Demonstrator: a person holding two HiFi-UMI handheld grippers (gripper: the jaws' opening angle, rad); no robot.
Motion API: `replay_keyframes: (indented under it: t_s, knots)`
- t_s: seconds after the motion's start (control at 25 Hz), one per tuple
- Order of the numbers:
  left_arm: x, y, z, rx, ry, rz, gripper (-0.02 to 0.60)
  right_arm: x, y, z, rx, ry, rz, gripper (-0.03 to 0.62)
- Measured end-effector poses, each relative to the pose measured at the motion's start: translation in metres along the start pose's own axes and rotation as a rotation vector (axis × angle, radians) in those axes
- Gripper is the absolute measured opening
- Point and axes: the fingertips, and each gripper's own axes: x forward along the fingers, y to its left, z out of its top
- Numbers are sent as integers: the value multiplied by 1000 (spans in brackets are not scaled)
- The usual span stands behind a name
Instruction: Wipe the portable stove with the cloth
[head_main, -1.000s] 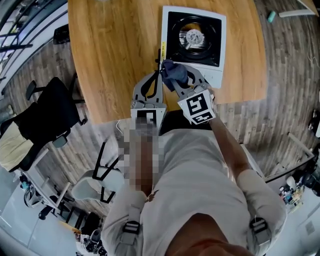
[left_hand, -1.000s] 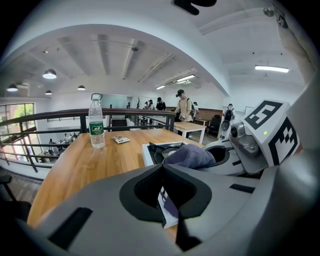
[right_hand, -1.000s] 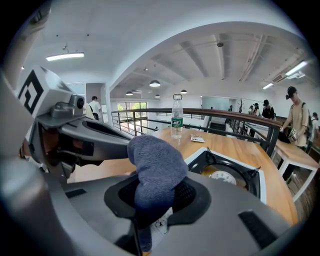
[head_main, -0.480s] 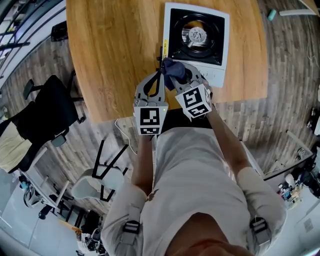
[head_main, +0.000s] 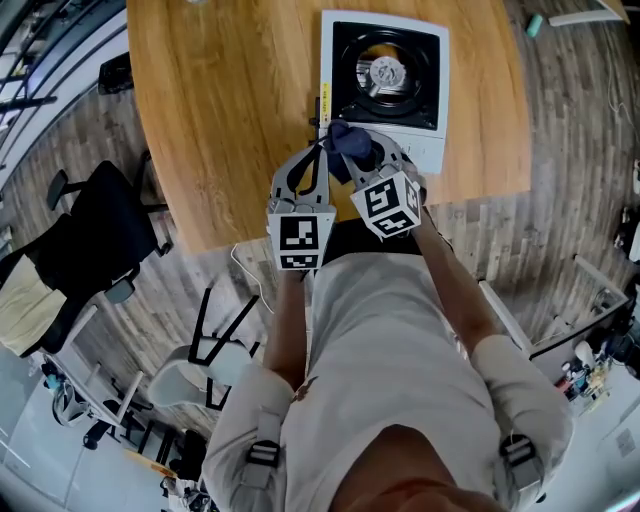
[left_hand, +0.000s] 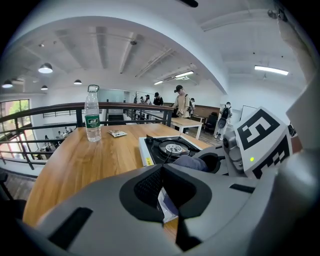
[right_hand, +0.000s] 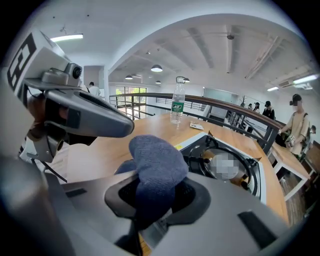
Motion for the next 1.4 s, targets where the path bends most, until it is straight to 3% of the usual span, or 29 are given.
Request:
replay_keyframes:
  t_s: [0.32, 1.0, 1.4]
  knots:
    - [3, -8, 6, 16, -7, -38, 20, -13, -16, -16, 47, 24, -45, 110]
    - [16, -68, 16, 102, -10, -230, 20, -53, -53, -62, 150, 81, -190, 110]
    - [21, -77, 25, 130, -5, -263, 20, -72, -69, -82, 171, 129, -229, 110]
